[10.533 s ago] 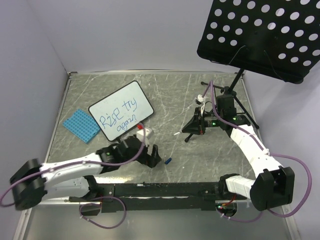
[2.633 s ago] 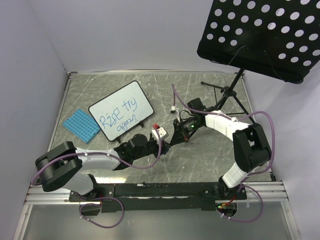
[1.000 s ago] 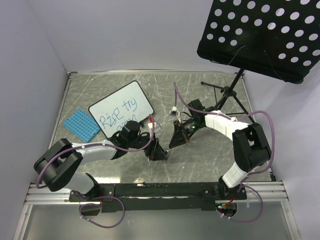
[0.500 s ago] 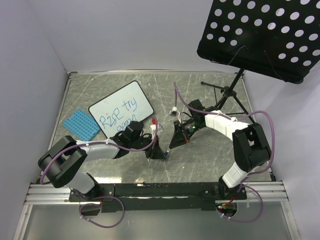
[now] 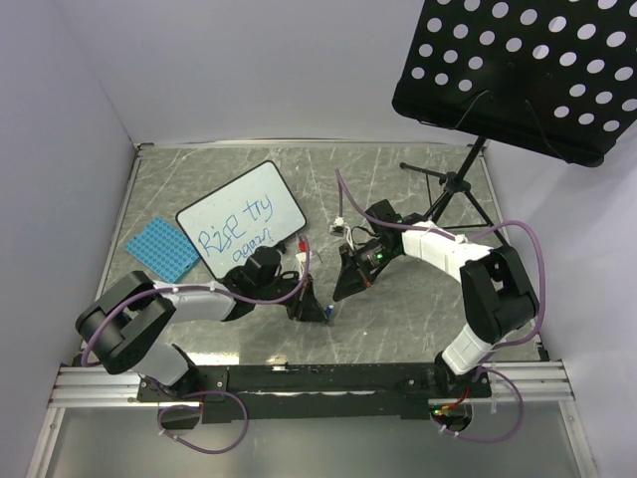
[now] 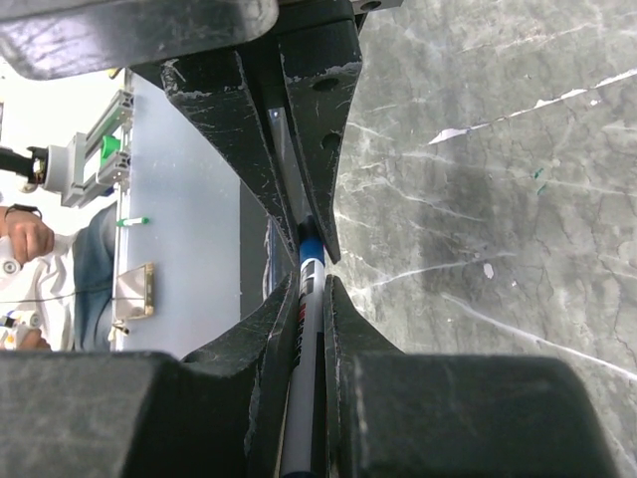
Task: Write a sentence on the whiteboard
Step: Insert the whiteboard marker without the cap into the pen cap.
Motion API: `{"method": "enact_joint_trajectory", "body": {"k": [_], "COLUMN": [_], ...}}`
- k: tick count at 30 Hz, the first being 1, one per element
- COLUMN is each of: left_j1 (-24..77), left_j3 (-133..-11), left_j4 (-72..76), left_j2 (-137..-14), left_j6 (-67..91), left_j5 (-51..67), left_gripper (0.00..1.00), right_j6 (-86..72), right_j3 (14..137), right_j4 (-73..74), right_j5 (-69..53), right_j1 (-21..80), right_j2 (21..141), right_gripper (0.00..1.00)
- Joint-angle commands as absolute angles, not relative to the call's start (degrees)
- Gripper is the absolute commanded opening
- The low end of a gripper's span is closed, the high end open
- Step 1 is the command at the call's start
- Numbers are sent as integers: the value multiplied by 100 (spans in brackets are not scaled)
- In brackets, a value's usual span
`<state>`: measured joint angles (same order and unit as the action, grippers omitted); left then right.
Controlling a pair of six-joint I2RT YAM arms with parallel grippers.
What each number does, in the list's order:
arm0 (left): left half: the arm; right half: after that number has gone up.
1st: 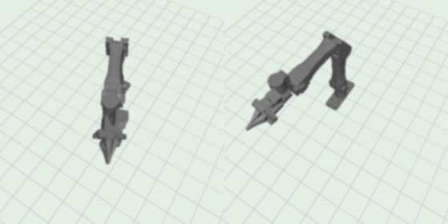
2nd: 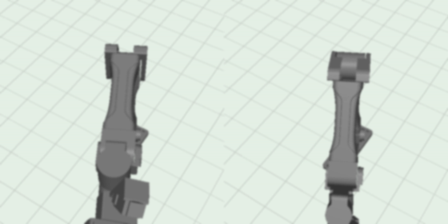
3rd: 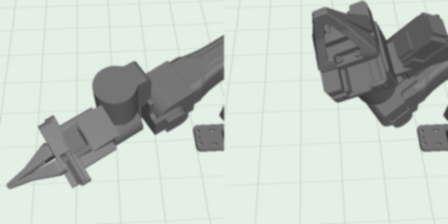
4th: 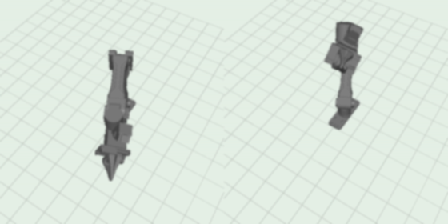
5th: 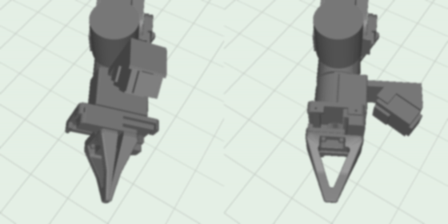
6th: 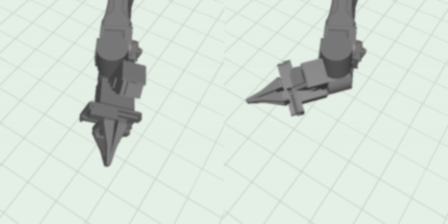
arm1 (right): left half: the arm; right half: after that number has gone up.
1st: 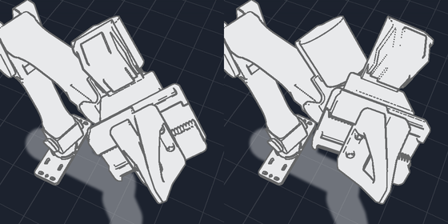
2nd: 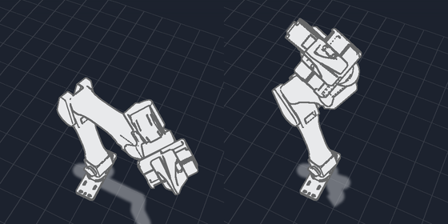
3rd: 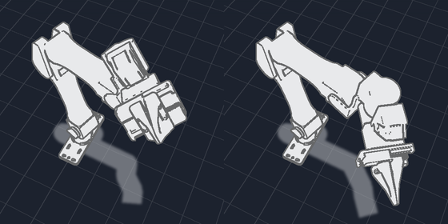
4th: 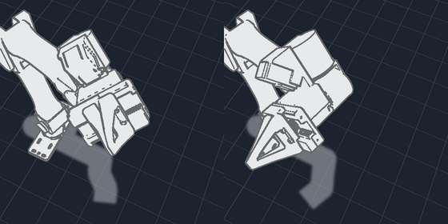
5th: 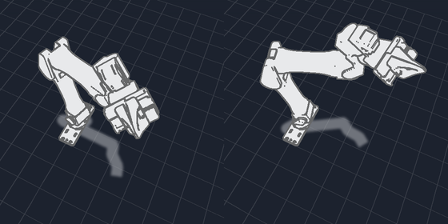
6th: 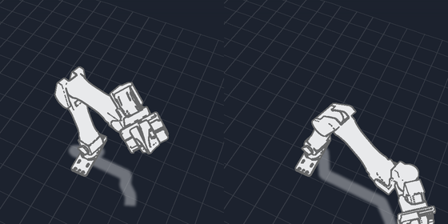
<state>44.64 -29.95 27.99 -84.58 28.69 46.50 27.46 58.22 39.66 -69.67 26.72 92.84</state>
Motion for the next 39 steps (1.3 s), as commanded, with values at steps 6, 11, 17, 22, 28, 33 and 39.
{"method": "enact_joint_trajectory", "body": {"k": [6, 11, 17, 22, 28, 33, 39], "left_j1": [4263, 4254, 4219, 4228, 4280, 4359, 4359], "left_j3": [-2971, -3023, -3199, -3244, -2760, -2558, -2505], "left_j4": [5693, 6011, 5723, 4265, 3771, 3420, 2392], "left_j2": [-8165, -8288, -8358, -8297, -8200, -8086, -7902], "left_j6": [3787, 3929, 3806, 3218, 3322, 3541, 3875], "left_j5": [4060, 4025, 4016, 3684, 3393, 3235, 2858], "left_gripper": [1, 1, 1, 1, 1, 1, 1], "right_j6": [2514, 2505, 2601, 2277, 2373, 2163, 1582], "right_j3": [5933, 5950, 6029, 5994, 6170, 6179, 5924], "right_j4": [3753, 3762, 3858, 3542, 3762, 3578, 3007], "right_j5": [-7418, -7479, -7454, -7058, -7005, -6891, -6215], "right_j1": [3243, 3296, 3305, 3164, 3041, 2795, 2347], "right_j2": [9527, 9554, 9606, 9466, 9703, 9554, 9247], "right_gripper": [0, 0, 0, 6, 75, 100, 100]}}
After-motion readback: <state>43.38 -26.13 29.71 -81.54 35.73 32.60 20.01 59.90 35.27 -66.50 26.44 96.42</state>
